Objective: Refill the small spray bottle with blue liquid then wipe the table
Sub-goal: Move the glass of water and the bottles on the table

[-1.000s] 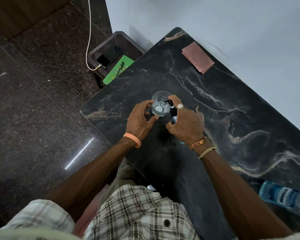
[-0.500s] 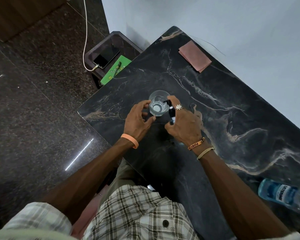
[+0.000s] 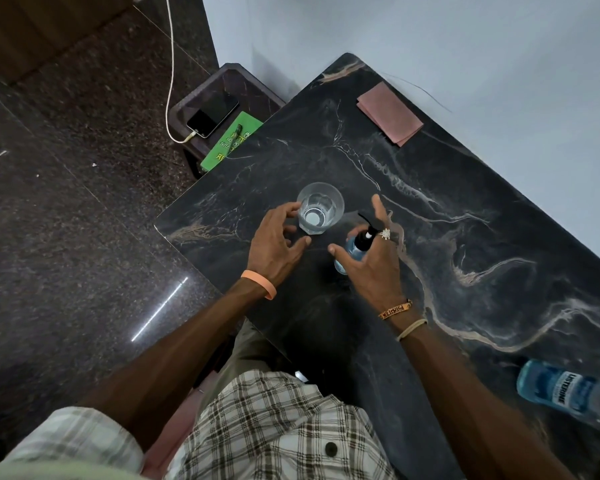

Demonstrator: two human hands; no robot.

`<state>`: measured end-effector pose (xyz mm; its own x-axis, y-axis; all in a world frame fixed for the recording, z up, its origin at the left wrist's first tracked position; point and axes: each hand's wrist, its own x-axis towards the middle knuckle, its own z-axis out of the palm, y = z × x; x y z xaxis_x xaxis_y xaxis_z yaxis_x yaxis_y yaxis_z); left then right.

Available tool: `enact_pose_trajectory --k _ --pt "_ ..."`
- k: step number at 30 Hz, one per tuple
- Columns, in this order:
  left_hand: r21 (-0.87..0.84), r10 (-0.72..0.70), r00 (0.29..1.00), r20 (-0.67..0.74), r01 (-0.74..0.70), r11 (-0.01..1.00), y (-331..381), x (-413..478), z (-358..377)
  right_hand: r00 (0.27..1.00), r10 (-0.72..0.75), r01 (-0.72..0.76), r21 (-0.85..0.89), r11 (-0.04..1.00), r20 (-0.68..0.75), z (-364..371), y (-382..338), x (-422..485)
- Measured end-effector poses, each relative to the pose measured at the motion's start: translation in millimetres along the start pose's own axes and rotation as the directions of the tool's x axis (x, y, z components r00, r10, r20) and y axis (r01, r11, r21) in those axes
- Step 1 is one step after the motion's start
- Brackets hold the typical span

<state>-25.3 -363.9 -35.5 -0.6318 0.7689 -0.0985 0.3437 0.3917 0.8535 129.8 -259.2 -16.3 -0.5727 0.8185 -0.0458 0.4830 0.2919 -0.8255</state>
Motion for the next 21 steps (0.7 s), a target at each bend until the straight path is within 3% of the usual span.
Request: enact_pose_trajectory --k 5,11,21 --pt "-0.002 0.008 1.000 -0.005 -0.008 1.000 1 -1 1 0.993 0.041 -0.047 -0.061 0.997 -0.110 0 14 -17" --pt "-0.055 -0.017 1.000 -0.023 0.016 0.998 0 -5 6 0.968 0.129 -0.123 0.040 0.992 -0.216 -17 19 -35" --pt "-0.049 -0.037 0.999 -0.016 0.036 0.998 -2 -8 9 0.946 0.271 -0.256 0.101 0.961 -0.180 -27 38 -62"
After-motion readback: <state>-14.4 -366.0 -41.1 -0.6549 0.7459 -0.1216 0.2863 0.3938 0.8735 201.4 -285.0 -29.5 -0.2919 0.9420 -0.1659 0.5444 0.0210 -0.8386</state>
